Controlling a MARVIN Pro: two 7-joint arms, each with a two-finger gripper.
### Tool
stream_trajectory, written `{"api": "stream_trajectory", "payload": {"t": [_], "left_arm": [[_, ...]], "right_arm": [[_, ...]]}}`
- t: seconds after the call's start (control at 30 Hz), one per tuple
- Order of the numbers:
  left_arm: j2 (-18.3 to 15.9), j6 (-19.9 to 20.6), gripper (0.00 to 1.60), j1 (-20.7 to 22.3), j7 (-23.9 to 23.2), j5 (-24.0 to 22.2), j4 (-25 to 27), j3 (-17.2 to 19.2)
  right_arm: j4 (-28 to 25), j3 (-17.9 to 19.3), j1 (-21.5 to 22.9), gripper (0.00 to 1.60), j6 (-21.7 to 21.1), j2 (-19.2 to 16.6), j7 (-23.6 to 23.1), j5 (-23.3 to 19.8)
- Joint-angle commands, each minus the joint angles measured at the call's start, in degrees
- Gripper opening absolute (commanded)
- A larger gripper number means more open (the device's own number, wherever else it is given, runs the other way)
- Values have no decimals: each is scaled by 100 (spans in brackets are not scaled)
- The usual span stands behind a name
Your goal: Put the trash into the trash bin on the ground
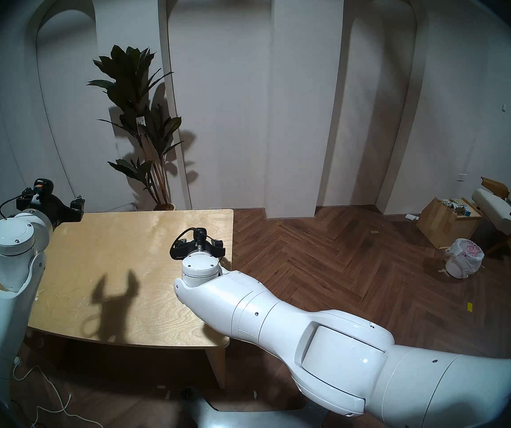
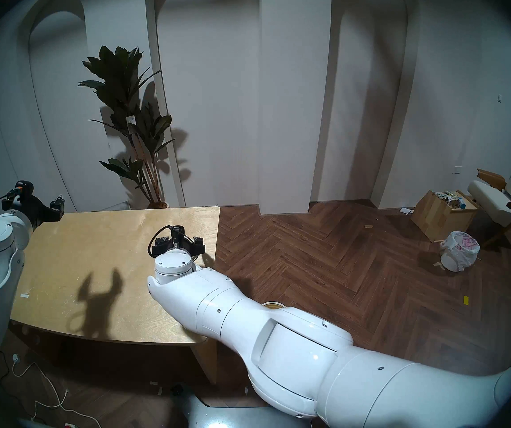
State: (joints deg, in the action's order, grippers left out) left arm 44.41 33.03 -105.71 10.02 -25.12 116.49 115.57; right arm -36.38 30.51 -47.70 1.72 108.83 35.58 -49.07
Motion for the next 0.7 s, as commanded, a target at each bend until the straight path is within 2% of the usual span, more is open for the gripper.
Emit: {"api": "stream_trajectory", "payload": {"t": [0.0,0.17,0.2,0.37,0.47,0.67], "left_arm": [[-40,-42,160,24,-16,13,80,83],[-39,-39,160,27,-16,14,78,81],[-38,-39,160,28,-17,15,78,81],[-37,-38,160,29,-18,16,78,81],[-36,-37,160,31,-19,18,77,80],[-35,-35,160,33,-19,19,76,79]], "right_arm": [[186,95,132,160,54,177,-102,-82],[393,72,198,160,89,216,-239,-97],[655,94,250,160,150,304,-362,-137],[1005,112,314,160,225,433,-515,-184],[1515,127,395,160,317,617,-774,-237],[1948,144,472,160,357,617,-1088,-329]]}}
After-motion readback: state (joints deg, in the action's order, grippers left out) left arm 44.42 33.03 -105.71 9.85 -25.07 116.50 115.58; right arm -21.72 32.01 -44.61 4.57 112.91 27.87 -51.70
